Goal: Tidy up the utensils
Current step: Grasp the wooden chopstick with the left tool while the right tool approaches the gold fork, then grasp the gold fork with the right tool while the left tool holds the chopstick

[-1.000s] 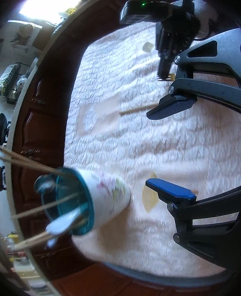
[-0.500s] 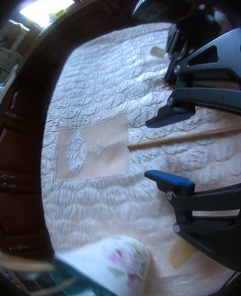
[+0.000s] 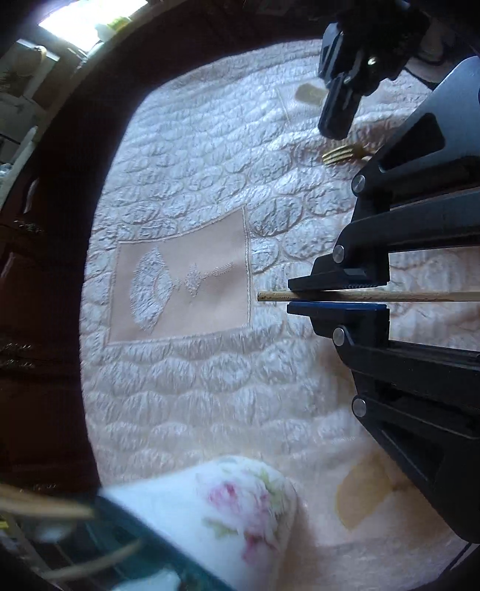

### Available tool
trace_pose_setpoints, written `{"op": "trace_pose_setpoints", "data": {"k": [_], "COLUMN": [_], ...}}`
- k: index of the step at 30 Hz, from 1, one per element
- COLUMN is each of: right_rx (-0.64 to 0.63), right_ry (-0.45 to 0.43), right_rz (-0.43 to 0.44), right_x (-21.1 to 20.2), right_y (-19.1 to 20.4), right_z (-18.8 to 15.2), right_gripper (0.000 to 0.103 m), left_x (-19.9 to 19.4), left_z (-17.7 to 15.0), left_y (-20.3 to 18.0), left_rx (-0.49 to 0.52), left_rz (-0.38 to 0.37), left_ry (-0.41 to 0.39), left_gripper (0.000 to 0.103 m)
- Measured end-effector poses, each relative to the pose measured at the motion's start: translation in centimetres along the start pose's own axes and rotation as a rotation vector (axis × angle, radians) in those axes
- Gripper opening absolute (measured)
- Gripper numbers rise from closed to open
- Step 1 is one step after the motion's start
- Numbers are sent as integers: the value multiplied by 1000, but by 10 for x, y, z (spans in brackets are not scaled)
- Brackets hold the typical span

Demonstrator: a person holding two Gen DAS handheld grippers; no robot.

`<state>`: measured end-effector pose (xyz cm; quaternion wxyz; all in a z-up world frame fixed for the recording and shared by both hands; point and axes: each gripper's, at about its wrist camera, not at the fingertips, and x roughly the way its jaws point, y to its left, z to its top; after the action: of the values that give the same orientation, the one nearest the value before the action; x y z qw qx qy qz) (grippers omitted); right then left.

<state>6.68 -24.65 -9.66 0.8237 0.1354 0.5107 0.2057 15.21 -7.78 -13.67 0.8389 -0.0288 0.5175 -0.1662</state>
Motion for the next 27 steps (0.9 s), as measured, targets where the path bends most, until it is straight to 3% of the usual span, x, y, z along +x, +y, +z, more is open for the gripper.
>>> {"op": "trace_pose_setpoints", "data": {"k": [5,11,14,18,20,21,22,27], "right_rx": [-38,-26,-2,14,9,8,19,1], "right_ry": [-11,-70,-1,72,102,111,107,51], "right_rz": [0,-70,-93,-105,-108,-108,-109,-70], "right_x": [-4,-15,-5,19,31,35,35,4], "right_y": [20,18,8,1,0,-1,-4,5], "right_z": [8,13,6,-4,-5,-7,-9,-3], "right_gripper": [3,4,21,22,17,6,4,2], "left_x": [-46,-85,-95,-104,-106,-109,-105,-124], "left_z": [-9,-21,-29,-36,-36,-37,-32,-32], "left_y": [20,43,57,70,70,70,59,60], "left_rx": [-36,-66,-98,-137,-143,-140,-135,-123], "left_rz": [-36,-29,-31,-34,-32,-29,-25,-23], "left_ry": [-77,-141,-149,-157,-159,-162,-166,-207], "left_gripper": [4,4,4,4,4,4,4,4]}}
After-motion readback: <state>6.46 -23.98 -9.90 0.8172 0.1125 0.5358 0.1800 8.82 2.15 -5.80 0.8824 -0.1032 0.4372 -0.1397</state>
